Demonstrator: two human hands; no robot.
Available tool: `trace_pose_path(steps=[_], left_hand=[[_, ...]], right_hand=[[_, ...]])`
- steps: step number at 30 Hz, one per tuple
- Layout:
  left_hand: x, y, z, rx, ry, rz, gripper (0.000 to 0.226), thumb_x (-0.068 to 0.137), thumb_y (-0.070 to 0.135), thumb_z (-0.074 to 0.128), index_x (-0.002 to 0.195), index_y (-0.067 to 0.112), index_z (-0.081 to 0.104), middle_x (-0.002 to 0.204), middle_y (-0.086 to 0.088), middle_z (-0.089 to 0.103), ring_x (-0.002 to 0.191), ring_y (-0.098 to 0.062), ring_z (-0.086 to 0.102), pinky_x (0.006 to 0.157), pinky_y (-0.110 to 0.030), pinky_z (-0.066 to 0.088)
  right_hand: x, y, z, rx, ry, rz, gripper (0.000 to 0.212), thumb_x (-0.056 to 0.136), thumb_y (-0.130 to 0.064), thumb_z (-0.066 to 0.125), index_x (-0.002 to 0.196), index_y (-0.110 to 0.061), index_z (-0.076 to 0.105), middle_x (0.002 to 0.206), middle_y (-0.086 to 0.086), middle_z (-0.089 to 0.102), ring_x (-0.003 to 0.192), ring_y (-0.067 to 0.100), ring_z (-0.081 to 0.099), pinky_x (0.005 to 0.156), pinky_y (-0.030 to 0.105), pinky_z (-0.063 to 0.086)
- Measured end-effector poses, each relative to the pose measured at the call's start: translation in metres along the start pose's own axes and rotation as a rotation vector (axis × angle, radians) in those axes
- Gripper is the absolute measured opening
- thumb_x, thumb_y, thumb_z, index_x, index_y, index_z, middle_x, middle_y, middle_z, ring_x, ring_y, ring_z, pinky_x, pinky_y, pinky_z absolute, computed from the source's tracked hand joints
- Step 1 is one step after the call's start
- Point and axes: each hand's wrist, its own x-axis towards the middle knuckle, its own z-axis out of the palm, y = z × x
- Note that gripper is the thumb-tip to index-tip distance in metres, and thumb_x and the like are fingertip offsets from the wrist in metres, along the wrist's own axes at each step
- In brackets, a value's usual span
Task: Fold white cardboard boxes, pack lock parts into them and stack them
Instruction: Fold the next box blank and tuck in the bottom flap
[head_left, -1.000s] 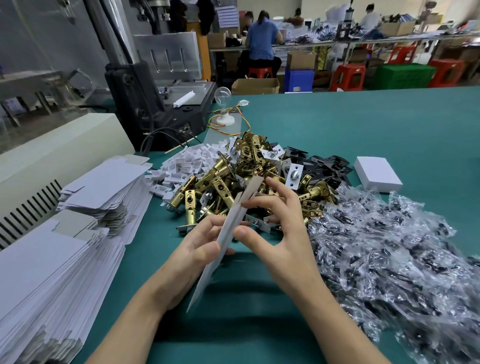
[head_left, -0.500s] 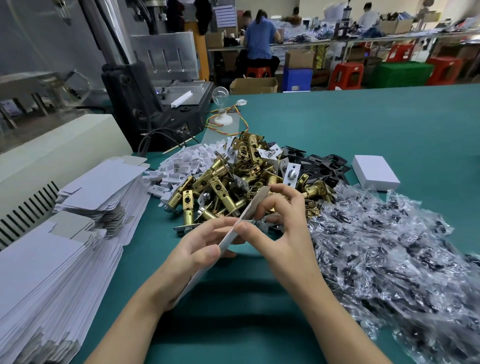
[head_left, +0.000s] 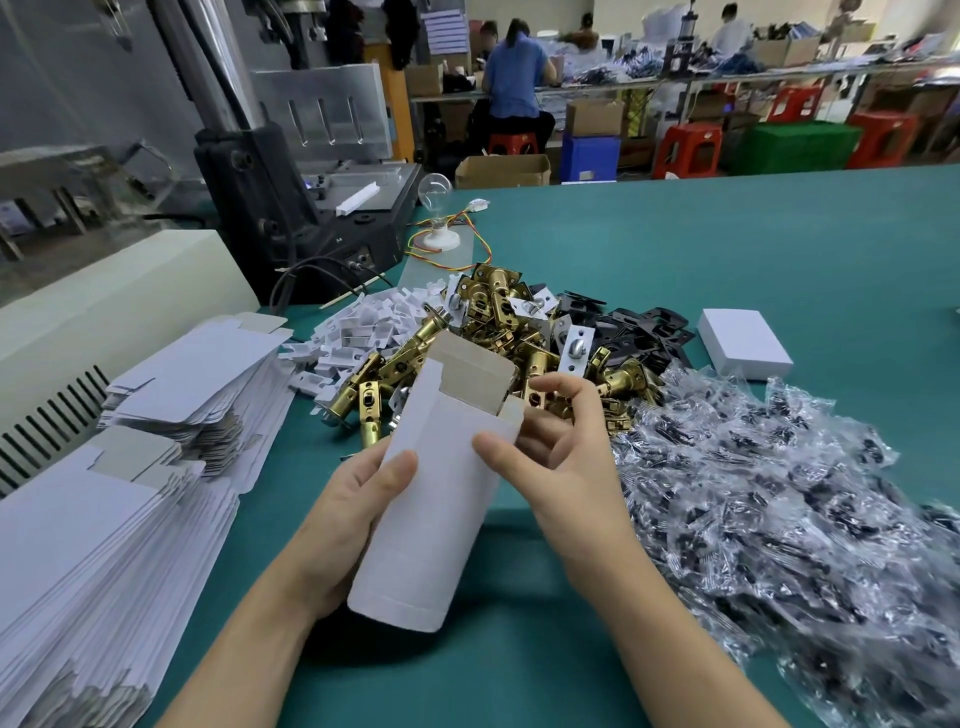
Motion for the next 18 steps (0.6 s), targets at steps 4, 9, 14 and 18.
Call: trace_pose_path(steps=[4,9,14,18], left_hand=[[0.0021,-0.0043,0.0051,-0.021,0.059,-0.008,0.042,0.084,0.047,0.074,0.121,0.026,0.076,0.122,-0.015,0.076,0.099,-0.027,0.078,0.073,-0.037,0.064],[0.0053,-0.0069,0.0074,0.046,0.164,0.038,0.041,0.083,0.05,0.075,0.118,0.029,0.078,0.12,-0.01,0.078,0.102,-0.024,0.078,0.075,-0.032,0.063],[0.0059,-0.0072,0.0097,0.193,0.277,0.117,0.039,0.074,0.058,0.076,0.099,0.028,0.082,0.098,-0.004,0.081,0.083,-0.016,0.077,0.065,-0.026,0.06],[0.0054,-0.0079,0.0067,0.208,0.257,0.093,0.027,0.084,0.047,0.078,0.099,0.025,0.082,0.1,-0.01,0.081,0.084,-0.022,0.078,0.066,-0.031,0.063]], right_hand=[[-0.001,0.0017,0.0001,-0.03,0.025,0.144,0.04,0.092,-0.023,0.077,0.125,-0.028,0.056,0.106,0.0,0.08,0.103,0.016,0.075,0.085,0.027,0.057],[-0.0027,0.0042,0.0005,-0.14,0.0,0.156,0.015,0.1,-0.018,0.066,0.111,-0.022,0.075,0.104,-0.004,0.08,0.102,0.013,0.075,0.089,0.026,0.06],[-0.0014,0.0072,-0.002,-0.161,0.068,0.152,0.014,0.099,-0.014,0.066,0.105,-0.023,0.076,0.093,0.0,0.081,0.087,0.018,0.077,0.064,0.025,0.058],[-0.0013,0.0086,-0.0035,-0.183,0.08,0.138,0.016,0.097,-0.014,0.068,0.099,-0.027,0.078,0.09,0.001,0.081,0.084,0.019,0.078,0.062,0.025,0.057]])
